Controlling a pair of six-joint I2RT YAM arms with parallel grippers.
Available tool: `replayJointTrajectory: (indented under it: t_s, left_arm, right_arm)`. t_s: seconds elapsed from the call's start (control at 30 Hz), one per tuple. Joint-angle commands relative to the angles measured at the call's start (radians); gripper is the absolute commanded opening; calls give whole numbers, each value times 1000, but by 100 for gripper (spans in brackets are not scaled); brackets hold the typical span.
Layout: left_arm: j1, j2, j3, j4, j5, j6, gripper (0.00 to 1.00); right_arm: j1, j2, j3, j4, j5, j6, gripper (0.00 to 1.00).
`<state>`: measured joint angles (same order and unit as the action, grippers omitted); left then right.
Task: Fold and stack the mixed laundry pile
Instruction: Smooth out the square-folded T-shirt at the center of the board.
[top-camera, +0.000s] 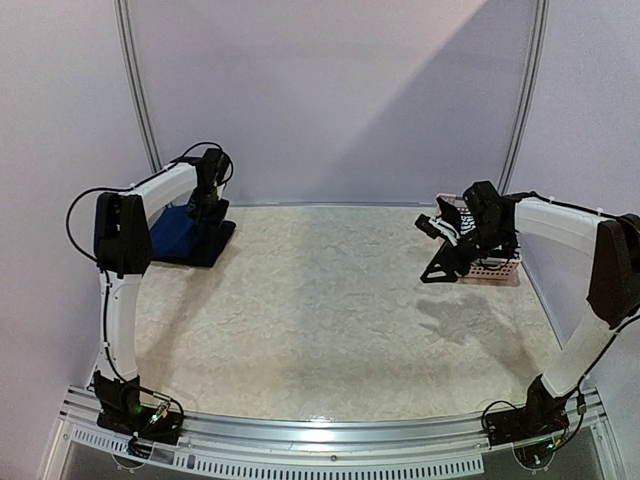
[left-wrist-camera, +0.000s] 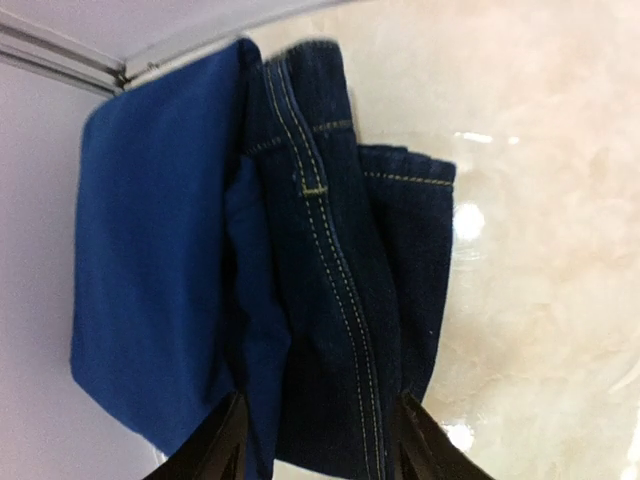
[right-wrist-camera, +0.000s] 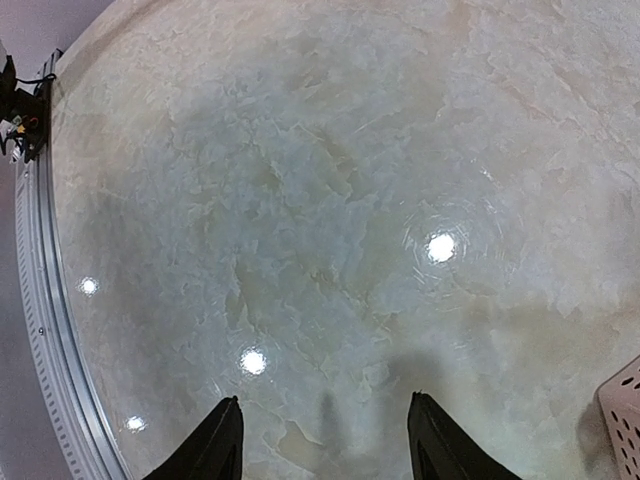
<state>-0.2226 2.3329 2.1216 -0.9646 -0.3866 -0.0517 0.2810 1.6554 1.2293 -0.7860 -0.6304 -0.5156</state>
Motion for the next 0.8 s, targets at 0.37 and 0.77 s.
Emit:
replayJointTrajectory:
  t_s: [0.37,0.77]
  left_arm:
    - [33,63,82,-65,-135,7,56]
    - [66,154,61,-42,-117,23,54]
  right_arm:
    - [2,34,24,-42,-21,-23,57]
    - [1,43,25,-48,-25,-29,57]
